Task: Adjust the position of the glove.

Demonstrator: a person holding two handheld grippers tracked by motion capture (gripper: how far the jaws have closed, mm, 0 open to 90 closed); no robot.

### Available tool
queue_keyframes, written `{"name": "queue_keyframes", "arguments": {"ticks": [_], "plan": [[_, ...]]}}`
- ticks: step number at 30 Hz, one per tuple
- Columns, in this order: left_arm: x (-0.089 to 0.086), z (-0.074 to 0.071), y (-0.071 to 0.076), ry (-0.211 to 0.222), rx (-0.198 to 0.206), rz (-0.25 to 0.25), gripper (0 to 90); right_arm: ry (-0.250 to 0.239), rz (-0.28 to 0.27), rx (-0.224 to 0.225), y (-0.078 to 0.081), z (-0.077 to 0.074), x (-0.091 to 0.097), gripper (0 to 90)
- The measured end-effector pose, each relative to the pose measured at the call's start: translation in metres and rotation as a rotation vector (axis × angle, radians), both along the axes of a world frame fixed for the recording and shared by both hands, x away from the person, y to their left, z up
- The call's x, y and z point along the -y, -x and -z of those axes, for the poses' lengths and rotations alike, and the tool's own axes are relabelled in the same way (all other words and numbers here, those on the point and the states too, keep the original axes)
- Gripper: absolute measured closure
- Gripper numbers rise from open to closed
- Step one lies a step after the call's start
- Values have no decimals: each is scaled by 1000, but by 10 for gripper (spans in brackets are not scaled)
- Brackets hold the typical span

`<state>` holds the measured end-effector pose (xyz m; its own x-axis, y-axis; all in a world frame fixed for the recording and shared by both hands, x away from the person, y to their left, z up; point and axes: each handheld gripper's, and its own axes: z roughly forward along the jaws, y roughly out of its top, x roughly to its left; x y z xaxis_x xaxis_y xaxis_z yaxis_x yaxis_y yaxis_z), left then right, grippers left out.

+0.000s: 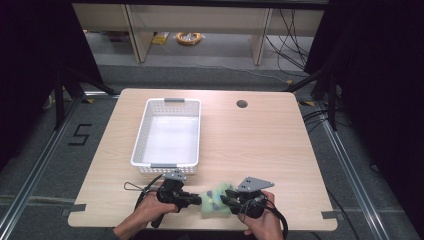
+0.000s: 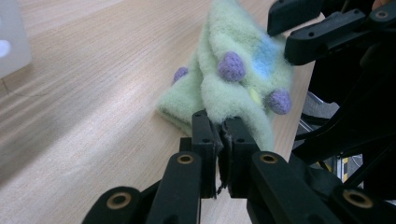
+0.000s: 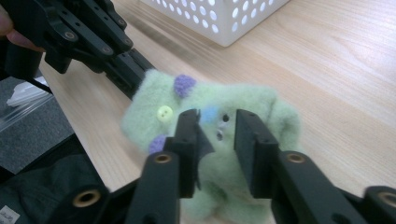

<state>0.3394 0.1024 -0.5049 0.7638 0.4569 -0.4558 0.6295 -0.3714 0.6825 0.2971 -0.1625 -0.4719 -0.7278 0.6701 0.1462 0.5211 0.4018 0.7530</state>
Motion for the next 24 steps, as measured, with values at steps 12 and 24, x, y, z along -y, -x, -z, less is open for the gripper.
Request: {"name": "queue_keyframes", "arguments": {"ticks": [12, 24], "plan": [[-1, -1, 0, 0, 0, -7, 842, 56, -19, 55, -1, -5, 27, 642], [0, 1, 0, -2, 5, 2, 837, 122, -94, -21, -8, 14, 19, 681]]}}
